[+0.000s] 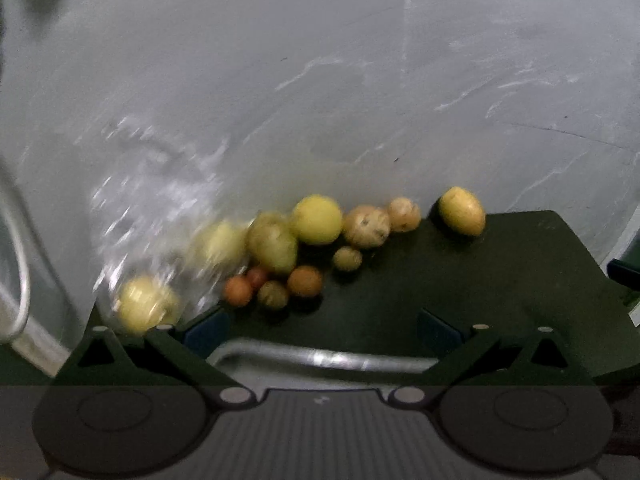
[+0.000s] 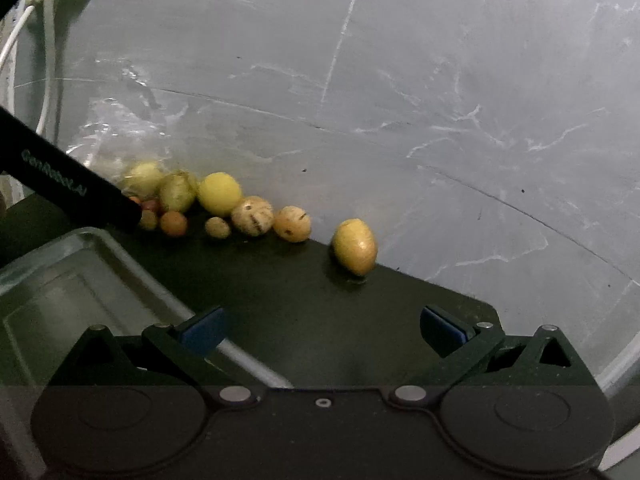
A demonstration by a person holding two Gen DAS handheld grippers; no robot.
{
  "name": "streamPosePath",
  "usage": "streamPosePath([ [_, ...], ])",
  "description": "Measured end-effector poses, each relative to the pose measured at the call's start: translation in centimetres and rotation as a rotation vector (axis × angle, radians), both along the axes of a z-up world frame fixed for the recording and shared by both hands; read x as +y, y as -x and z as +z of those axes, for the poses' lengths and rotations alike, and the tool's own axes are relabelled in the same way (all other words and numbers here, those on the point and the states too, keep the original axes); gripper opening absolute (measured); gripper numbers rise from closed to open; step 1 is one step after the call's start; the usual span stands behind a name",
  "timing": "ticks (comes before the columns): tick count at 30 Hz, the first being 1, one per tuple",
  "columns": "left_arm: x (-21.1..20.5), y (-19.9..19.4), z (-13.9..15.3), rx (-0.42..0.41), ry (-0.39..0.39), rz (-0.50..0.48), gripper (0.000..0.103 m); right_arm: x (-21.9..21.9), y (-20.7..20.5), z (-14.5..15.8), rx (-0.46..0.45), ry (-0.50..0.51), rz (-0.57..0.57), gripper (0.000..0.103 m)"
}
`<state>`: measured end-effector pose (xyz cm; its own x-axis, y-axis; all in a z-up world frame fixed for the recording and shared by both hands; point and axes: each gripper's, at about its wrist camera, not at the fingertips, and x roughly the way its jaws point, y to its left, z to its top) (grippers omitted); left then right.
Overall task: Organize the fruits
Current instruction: 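Grasp a striped pepino with the left tool while the right tool grasps a yellow pear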
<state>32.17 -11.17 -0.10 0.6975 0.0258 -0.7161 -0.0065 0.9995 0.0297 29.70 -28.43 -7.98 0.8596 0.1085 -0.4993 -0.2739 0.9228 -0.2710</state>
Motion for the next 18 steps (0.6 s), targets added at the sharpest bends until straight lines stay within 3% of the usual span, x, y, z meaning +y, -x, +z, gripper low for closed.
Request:
streamPosePath([
  [9, -3.5, -6.2, -0.5, -0.077, -0.013, -0.159, 0.102, -3.3, -5.2, -0.9, 0.006, 0.018, -0.029, 0.102],
  [18, -6.5, -12.5, -3.3, -0.07, -0.181, -0.21, 0.102, -4.1, -8.2, -2.1, 0.014, 0.028, -0.014, 0.102],
])
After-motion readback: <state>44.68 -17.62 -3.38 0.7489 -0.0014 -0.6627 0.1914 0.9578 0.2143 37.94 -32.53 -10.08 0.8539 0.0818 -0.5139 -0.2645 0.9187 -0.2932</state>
